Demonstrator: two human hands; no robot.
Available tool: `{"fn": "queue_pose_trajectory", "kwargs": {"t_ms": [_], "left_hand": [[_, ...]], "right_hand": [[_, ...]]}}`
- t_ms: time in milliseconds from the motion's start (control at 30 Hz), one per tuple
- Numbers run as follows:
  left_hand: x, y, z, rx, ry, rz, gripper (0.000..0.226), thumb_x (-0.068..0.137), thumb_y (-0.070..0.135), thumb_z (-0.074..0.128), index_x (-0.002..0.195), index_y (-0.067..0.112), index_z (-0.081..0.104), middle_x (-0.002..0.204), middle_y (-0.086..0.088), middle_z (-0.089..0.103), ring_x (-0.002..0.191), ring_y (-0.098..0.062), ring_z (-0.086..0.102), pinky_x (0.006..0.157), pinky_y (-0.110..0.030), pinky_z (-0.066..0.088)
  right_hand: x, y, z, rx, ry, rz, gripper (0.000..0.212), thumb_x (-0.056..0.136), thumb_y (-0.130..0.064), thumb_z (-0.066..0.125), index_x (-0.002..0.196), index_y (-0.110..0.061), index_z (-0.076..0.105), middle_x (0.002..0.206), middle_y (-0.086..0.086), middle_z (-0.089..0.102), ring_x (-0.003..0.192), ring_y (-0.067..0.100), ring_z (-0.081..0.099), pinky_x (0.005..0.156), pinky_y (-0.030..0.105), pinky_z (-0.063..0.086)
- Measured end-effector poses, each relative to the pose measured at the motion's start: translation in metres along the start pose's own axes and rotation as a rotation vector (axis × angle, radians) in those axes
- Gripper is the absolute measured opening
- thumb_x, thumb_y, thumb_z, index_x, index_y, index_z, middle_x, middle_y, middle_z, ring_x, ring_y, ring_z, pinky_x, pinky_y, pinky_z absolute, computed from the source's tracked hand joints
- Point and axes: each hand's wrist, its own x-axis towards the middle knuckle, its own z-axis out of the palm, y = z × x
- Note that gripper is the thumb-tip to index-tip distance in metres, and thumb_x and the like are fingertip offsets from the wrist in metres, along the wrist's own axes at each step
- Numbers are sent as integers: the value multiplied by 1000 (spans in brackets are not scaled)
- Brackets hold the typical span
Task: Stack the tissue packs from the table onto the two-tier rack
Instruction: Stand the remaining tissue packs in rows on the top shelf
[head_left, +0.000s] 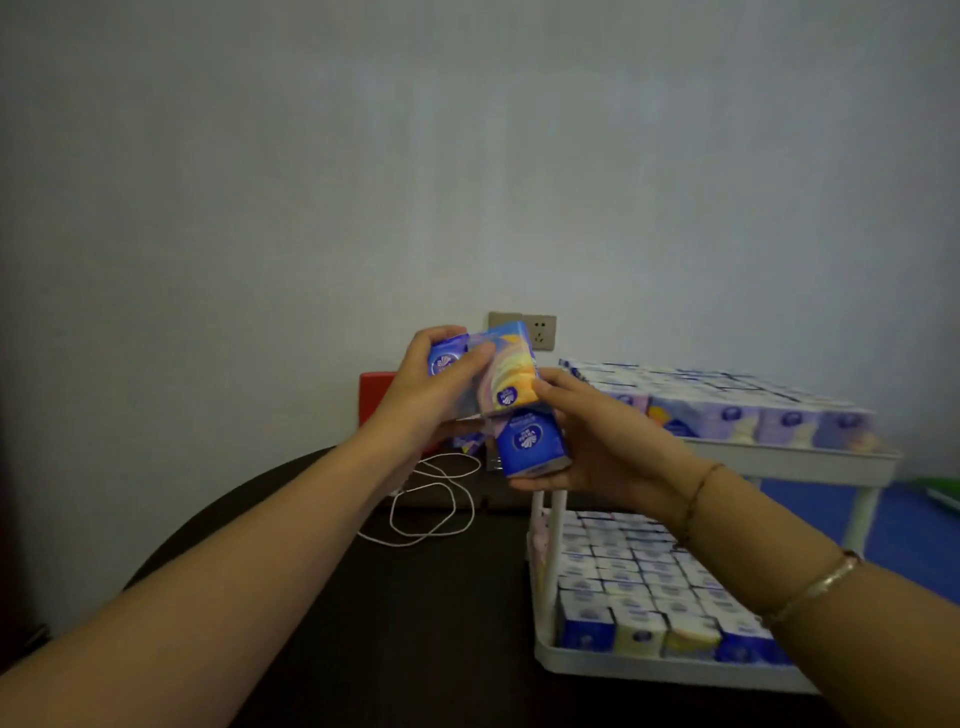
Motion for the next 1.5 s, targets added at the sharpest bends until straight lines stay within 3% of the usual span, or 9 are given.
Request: {"fn": "queue_pose_trajectory", "kwargs": {"t_ms": [167, 300, 500, 633, 733, 900, 1033, 1267, 1500], "left_hand": [[7, 9, 59, -89, -25, -25, 54, 80, 14, 72, 127, 19, 45, 111, -6, 63, 82, -14, 65, 51, -24, 54], [19, 11, 108, -184, -127, -137, 71, 77, 14, 77, 136, 16, 38, 121, -12, 61, 98, -23, 66, 57, -27, 57], [39, 11, 164, -205, -216, -157, 85, 58, 24, 88, 131, 4, 49, 117, -17, 66, 96, -27, 69, 61, -26, 54], [51, 7, 181, -158, -232, -145, 70, 68, 27, 84, 128, 11, 49, 112, -12, 69, 90, -24, 70, 62, -29, 55], [52, 2, 191, -86, -250, -161, 58, 74, 29, 78, 123, 17, 50, 111, -7, 69, 96, -24, 68, 79, -40, 56], [57, -7, 193, -120, -288, -196, 57, 76, 24, 77, 124, 10, 51, 111, -13, 69, 90, -25, 69, 56, -27, 56], [56, -8, 190, -142, -330, -211, 40, 79, 21, 74, 113, 11, 55, 100, -11, 72, 77, -20, 70, 59, -27, 59], [61, -10, 193, -13, -376, -216, 70, 68, 29, 80, 127, 8, 49, 106, -11, 71, 84, -22, 71, 53, -24, 54], [61, -11, 193, 18, -364, -202, 68, 67, 30, 82, 124, 12, 49, 103, -8, 72, 86, -22, 72, 55, -27, 55]], "right_hand": [[-37, -23, -49, -27, 7, -34, 29, 94, -36, 50, 121, -25, 54, 118, 8, 64, 95, 27, 68, 69, 42, 57], [-60, -40, -91, -68, 52, -52, 30, 96, -36, 48, 124, -25, 52, 118, 10, 66, 100, 28, 68, 62, 36, 57], [-78, -59, -157, -424, 388, -178, 36, 94, -12, 52, 126, -25, 44, 116, 6, 57, 91, 18, 64, 58, 28, 59], [-87, -60, -183, -699, 417, -279, 44, 93, -10, 53, 130, -29, 37, 114, -6, 51, 94, 11, 59, 63, 20, 58], [-89, -61, -195, -738, 344, -325, 34, 90, -12, 58, 120, -23, 49, 117, -6, 58, 104, 10, 61, 73, 22, 58], [-83, -66, -210, -932, 365, -323, 30, 85, -9, 65, 108, -25, 55, 107, -8, 60, 96, 8, 59, 62, 13, 52], [-79, -68, -225, -884, 378, -417, 28, 79, -4, 70, 98, -18, 56, 101, -4, 65, 92, 6, 65, 69, 18, 55], [-70, -60, -234, -1163, 459, -505, 24, 83, -19, 69, 92, -29, 49, 105, -16, 58, 104, 7, 57, 75, 21, 57], [-73, -28, -239, -1443, 507, -499, 30, 81, -29, 70, 108, -24, 56, 120, -13, 50, 115, 3, 37, 104, 30, 34]]}}
